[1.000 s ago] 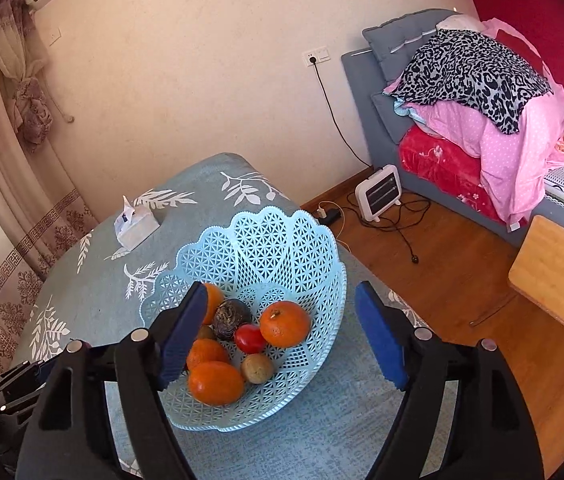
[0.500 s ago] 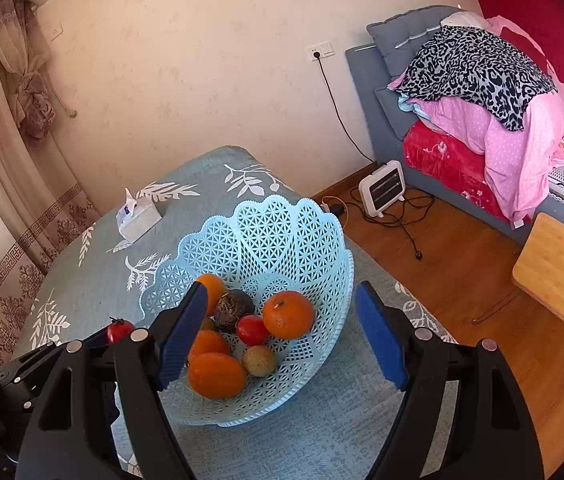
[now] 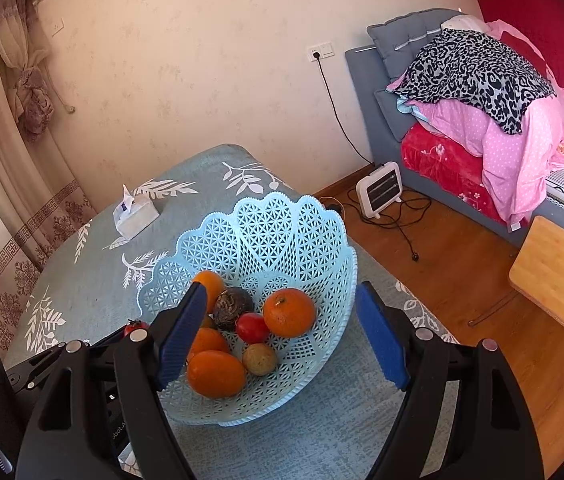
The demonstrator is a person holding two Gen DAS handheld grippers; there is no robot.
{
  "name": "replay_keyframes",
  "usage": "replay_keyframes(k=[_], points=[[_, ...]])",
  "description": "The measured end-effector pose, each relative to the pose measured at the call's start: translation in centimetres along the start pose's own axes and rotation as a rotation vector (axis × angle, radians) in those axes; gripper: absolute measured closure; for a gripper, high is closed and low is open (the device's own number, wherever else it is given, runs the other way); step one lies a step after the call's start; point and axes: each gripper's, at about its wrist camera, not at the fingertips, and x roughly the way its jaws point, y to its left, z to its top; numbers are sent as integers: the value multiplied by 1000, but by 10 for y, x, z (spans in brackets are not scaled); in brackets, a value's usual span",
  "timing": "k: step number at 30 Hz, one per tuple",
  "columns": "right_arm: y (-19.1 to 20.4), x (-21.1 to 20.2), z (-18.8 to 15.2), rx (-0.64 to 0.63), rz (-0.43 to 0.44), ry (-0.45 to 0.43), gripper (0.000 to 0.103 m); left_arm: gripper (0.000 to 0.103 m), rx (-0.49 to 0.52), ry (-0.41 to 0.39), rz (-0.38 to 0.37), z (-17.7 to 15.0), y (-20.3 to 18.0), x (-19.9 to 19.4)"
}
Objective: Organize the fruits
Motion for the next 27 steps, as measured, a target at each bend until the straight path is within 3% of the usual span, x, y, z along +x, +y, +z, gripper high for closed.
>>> replay_keyframes(k=[14, 16, 18, 23, 27], points=[[2, 1, -1, -6, -7, -7, 21, 73, -9, 0, 2, -1, 0, 1], [1, 0, -1, -5, -9, -9, 21, 68, -17, 1, 7, -1, 2, 2], [1, 0, -1, -3, -10, -13, 20, 51, -25, -13, 13, -1, 3, -1], [0, -2, -1, -3, -17, -23, 20, 35, -30, -35, 26, -1, 7, -5], [-1, -3, -1, 2, -20, -30, 19, 29, -38, -39, 36, -2, 11, -7]])
